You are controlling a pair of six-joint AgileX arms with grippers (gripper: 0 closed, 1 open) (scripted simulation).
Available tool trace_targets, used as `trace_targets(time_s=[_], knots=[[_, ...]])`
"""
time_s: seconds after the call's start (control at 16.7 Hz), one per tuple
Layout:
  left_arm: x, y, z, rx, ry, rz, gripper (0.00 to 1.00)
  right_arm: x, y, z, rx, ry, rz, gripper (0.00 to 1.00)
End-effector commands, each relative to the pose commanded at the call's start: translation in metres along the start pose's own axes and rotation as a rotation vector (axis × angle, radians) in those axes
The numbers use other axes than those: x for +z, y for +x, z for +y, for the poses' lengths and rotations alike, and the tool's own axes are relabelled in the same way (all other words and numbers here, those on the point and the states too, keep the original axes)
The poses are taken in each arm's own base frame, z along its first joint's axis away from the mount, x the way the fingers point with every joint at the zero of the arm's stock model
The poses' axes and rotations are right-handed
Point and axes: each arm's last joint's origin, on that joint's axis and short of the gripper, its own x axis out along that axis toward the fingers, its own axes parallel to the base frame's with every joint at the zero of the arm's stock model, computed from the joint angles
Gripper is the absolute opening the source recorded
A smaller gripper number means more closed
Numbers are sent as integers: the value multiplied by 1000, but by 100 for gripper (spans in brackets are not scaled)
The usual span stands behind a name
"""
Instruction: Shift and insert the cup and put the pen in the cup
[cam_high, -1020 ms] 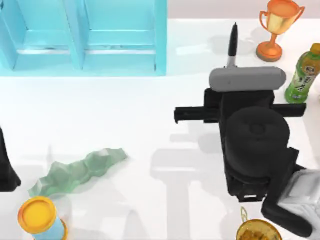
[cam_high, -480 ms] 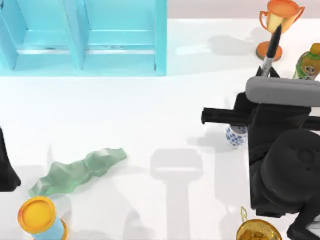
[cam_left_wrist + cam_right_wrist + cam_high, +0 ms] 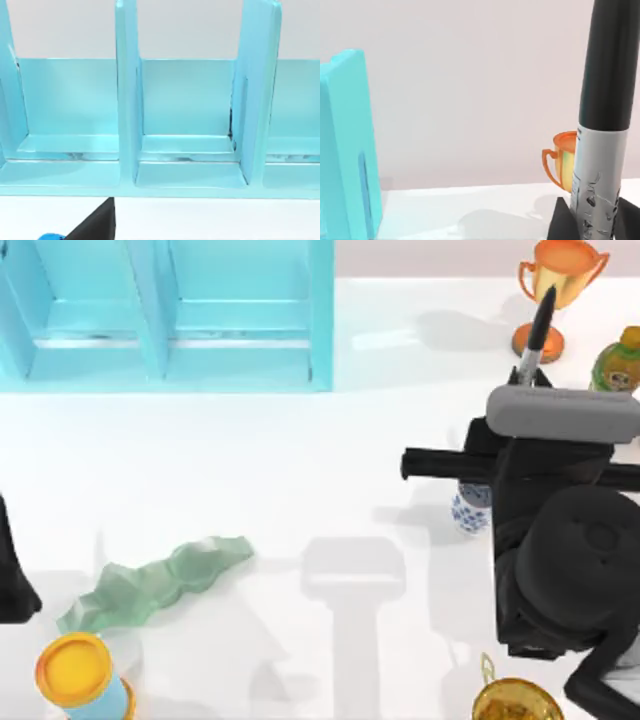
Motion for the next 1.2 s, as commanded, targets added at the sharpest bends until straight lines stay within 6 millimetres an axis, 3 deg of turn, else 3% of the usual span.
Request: trace_targets(time_s=[0.54,0.78,1.2], knots=[[0,0,0,0,0,0,100,-11,25,0,6,5,-3,0],[0,0,0,0,0,0,100,-12,26,-1,5,5,-3,0],[0,0,0,0,0,0,100,-12,26,-1,5,5,-3,53]])
